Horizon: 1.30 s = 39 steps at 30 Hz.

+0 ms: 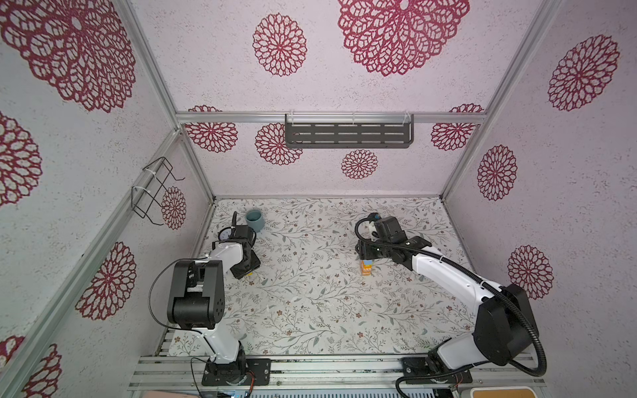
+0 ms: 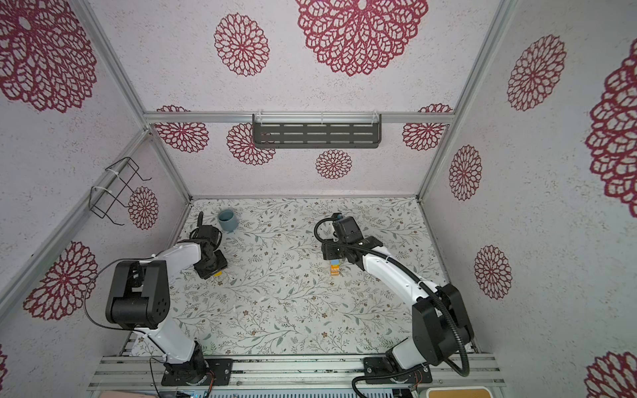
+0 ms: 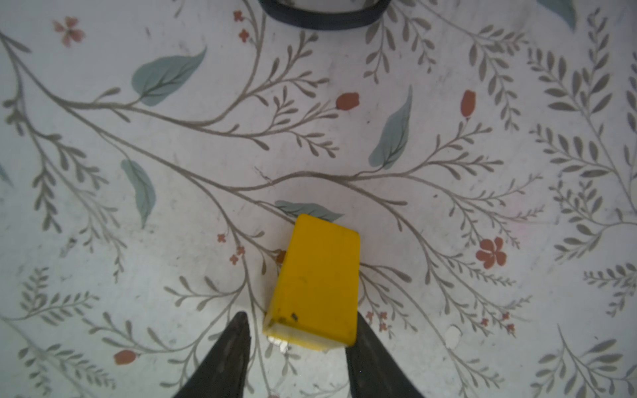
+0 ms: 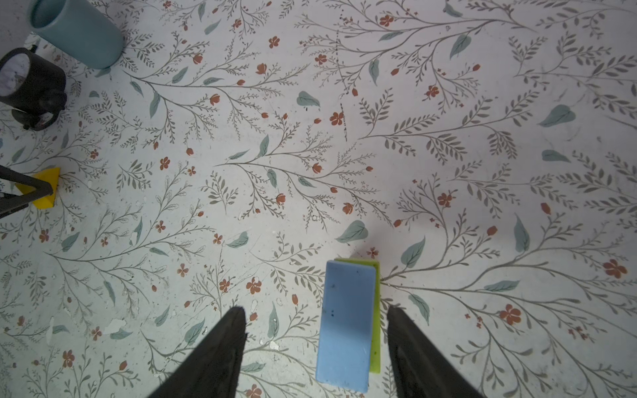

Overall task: Build the wood block tower
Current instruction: 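Carry the yellow block with the left gripper toward the stack while the right gripper withdraws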

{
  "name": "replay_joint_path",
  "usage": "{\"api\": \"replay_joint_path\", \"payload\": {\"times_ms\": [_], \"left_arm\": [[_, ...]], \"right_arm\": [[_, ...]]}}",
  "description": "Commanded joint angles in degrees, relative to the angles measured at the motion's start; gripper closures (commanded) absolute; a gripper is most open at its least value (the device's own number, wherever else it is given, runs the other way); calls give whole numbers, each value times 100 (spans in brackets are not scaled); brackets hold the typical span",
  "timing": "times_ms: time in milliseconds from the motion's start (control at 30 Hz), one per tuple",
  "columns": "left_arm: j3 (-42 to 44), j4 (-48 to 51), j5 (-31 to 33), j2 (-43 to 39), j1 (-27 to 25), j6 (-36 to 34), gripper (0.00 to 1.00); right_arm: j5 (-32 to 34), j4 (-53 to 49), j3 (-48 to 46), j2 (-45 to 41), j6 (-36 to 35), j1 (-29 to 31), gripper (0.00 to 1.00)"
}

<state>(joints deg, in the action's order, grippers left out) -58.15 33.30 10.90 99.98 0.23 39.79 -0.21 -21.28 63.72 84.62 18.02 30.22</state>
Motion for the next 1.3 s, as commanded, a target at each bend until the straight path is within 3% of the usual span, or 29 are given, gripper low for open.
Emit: {"api": "replay_joint_path", "payload": {"times_ms": [0,200,533,900,1267], "left_arm": [[-126,-127,-36,33,72,-61,61],[-57,-98,-128,-145,65,-51,73],[-521,688,-266,-723,-349,-201,75],[-2383,1904,-369,-476,-1736,-371,74],[-5151,2983,-16,1121,-3312,-288,74]], "right_arm": [[57,-32,51,-191,-88,-44,32],[59,-47,54,-210,-88,-59,31],[-33,-30,23,-292,-40,-133,31],[-816,483,-932,-884,437,-1058,30],[-1263,933,-1842,-1636,775,-2169,30]]}}
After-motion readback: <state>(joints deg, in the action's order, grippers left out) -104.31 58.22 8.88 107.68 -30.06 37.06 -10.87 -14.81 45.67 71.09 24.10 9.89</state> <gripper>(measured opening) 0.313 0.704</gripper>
